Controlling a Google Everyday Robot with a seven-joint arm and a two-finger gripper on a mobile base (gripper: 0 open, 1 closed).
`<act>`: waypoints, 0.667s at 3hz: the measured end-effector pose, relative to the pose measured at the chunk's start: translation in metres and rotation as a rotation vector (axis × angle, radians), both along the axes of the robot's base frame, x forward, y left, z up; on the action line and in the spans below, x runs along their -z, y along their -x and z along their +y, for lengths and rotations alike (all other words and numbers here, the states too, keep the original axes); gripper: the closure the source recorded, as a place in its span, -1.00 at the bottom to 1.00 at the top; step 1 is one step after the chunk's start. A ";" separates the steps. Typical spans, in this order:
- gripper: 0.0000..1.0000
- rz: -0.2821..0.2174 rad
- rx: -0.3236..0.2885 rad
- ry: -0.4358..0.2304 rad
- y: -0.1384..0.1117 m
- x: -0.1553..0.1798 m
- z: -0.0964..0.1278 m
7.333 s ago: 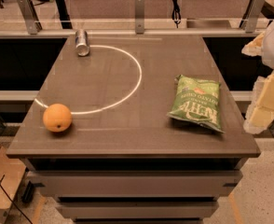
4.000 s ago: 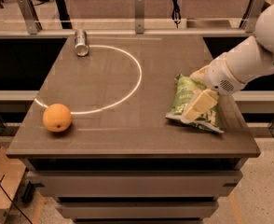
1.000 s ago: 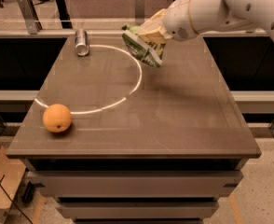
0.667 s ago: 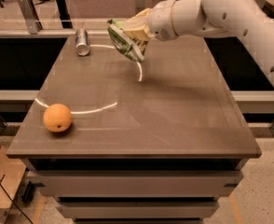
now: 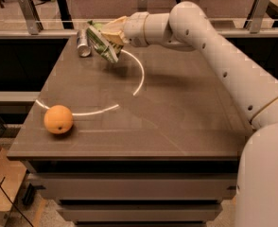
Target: Move green jalapeno chip bag near redbull can
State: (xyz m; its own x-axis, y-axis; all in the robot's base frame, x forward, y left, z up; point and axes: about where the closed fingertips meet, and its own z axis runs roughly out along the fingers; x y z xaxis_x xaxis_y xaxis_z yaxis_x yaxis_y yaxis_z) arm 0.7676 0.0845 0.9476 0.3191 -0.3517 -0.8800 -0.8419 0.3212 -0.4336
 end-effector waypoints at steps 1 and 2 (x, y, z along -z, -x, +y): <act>0.16 -0.003 -0.010 -0.010 -0.015 0.012 0.023; -0.30 -0.007 -0.008 -0.017 -0.026 0.018 0.036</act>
Offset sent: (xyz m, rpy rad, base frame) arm 0.0412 0.0438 -0.0232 0.0262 -0.0160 -0.0038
